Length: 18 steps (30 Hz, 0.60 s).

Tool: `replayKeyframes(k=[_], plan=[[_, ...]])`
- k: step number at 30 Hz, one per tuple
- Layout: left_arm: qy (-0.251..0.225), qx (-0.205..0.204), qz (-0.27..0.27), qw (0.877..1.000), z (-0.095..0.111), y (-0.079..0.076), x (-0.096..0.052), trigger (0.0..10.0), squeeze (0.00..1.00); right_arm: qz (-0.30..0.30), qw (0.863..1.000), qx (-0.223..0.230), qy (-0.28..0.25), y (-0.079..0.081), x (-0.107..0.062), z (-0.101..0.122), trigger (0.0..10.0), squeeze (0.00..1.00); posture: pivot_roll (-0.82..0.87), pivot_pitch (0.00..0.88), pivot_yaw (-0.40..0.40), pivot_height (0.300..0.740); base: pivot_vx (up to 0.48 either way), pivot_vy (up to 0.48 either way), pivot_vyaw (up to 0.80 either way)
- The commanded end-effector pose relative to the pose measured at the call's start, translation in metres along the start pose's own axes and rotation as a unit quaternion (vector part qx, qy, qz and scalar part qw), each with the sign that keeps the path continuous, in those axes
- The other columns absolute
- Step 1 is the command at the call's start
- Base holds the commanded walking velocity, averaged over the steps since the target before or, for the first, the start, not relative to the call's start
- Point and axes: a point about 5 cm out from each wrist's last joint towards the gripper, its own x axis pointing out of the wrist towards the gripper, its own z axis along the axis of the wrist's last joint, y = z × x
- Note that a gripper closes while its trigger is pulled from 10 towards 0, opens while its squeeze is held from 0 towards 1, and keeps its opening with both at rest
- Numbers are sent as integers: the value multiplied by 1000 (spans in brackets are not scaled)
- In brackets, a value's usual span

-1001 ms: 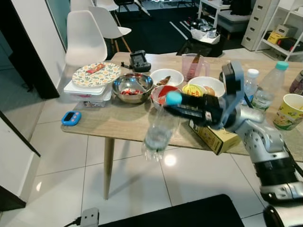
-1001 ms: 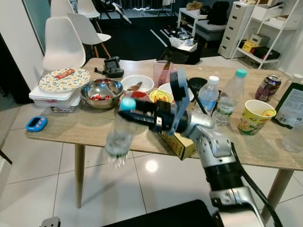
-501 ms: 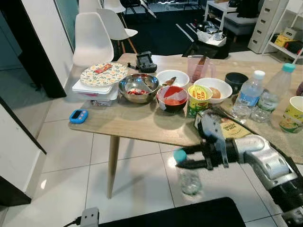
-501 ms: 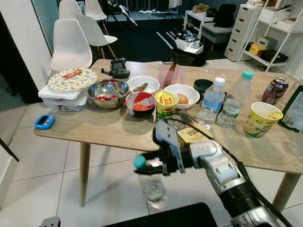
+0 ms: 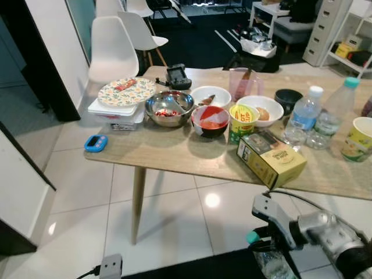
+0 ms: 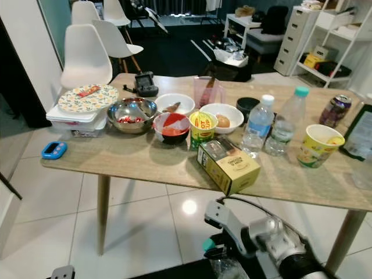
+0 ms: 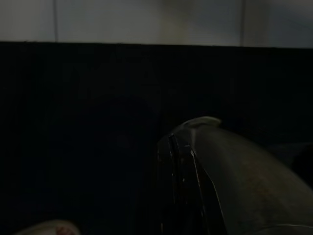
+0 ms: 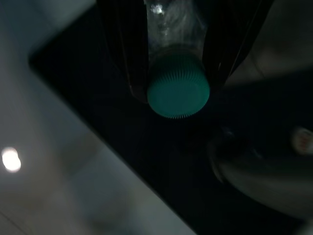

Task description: Restocking fridge

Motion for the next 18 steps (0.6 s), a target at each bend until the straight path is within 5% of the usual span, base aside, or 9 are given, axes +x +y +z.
replayKeyframes(k=[1, 5, 7, 9, 13, 14, 16, 18], plan=[[8, 11, 6, 1000, -2, 3, -1, 10000, 0, -37, 999, 14, 12, -3, 2, -9, 10000, 0, 1, 0, -20, 740, 0, 0, 0], [9, 13, 8, 1000, -2, 4, -1, 10000, 0, -140, 986, 84, 33, -7, 2, -36, 10000, 0, -1, 0, -20, 740, 0, 0, 0], [11, 12, 11, 1000, -3, 4, -1, 10000, 0, -234, 955, 174, 45, -3, 0, -66, 10000, 0, -1, 0, -19, 740, 0, 0, 0], [12, 12, 12, 1000, -3, 4, -1, 10000, 0, -259, 942, 206, 49, 1, 1, -77, 10000, 0, -2, 0, -18, 740, 0, 0, 0], [12, 12, 12, 1000, -3, 4, -1, 10000, 0, -259, 942, 206, 49, 1, 1, -77, 10000, 0, -2, 0, -18, 740, 0, 0, 0], [13, 12, 13, 1000, -3, 4, -1, 10000, 0, -283, 929, 231, 60, 6, 1, -88, 10000, 0, -3, 0, -17, 740, 0, 0, 0], [13, 12, 13, 1000, -3, 4, -1, 10000, 0, -283, 929, 231, 60, 6, 1, -88, 10000, 0, -3, 0, -17, 740, 0, 0, 0], [15, 12, 18, 1000, -4, 4, -1, 10000, 0, -349, 875, 328, 69, 28, 4, -120, 10000, 0, -7, 0, -18, 740, 0, 0, 0]])
